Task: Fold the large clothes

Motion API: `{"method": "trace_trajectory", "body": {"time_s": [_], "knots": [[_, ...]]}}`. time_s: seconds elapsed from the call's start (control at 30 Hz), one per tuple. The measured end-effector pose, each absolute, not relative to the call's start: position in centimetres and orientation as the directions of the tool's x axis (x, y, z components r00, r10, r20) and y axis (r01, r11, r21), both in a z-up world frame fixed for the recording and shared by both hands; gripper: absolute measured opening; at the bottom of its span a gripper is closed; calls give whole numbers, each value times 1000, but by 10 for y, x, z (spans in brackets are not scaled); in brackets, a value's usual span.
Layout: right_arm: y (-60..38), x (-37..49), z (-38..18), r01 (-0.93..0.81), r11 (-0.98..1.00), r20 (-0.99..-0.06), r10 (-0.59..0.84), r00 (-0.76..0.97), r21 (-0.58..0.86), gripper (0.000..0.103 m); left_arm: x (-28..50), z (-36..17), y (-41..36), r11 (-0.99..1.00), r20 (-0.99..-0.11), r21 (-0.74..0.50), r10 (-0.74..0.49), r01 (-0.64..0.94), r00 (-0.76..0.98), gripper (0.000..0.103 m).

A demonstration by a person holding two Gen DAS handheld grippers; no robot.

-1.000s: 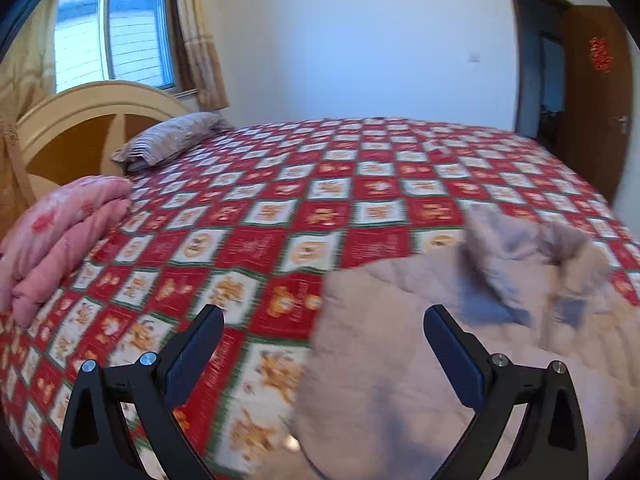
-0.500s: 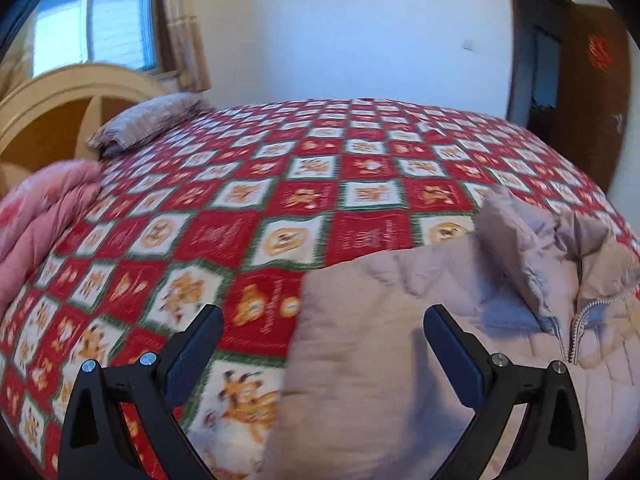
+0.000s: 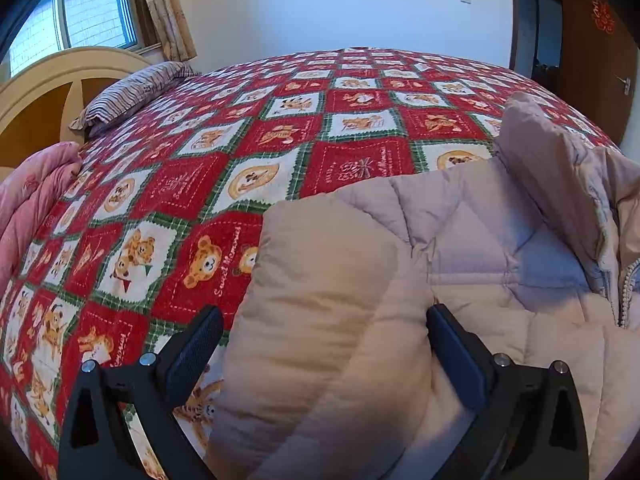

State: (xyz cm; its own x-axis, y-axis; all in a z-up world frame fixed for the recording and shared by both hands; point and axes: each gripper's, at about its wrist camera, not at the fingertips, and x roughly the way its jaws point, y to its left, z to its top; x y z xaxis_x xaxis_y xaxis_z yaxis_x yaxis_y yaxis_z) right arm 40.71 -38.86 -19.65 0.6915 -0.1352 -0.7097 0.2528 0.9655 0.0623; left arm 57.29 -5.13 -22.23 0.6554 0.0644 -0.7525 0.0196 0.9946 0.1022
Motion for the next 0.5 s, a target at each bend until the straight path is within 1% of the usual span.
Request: {"method": "trace_trajectory", "body": {"time_s": [0.17,0.4,0.5], "knots": [[-386,411,-201,256,966,-720,-146,679,45,35,573,-224,-58,987,-743,157,107,17,661,102],[-381,413,-204,264,964,-722,-180,668,4,35,573,-226,-58,989,-745,150,104,14,658,102],[-376,414,-205,268,963,-721,-210,660,-35,35,574,-227,-58,988,-747,152,106,14,656,102]]}}
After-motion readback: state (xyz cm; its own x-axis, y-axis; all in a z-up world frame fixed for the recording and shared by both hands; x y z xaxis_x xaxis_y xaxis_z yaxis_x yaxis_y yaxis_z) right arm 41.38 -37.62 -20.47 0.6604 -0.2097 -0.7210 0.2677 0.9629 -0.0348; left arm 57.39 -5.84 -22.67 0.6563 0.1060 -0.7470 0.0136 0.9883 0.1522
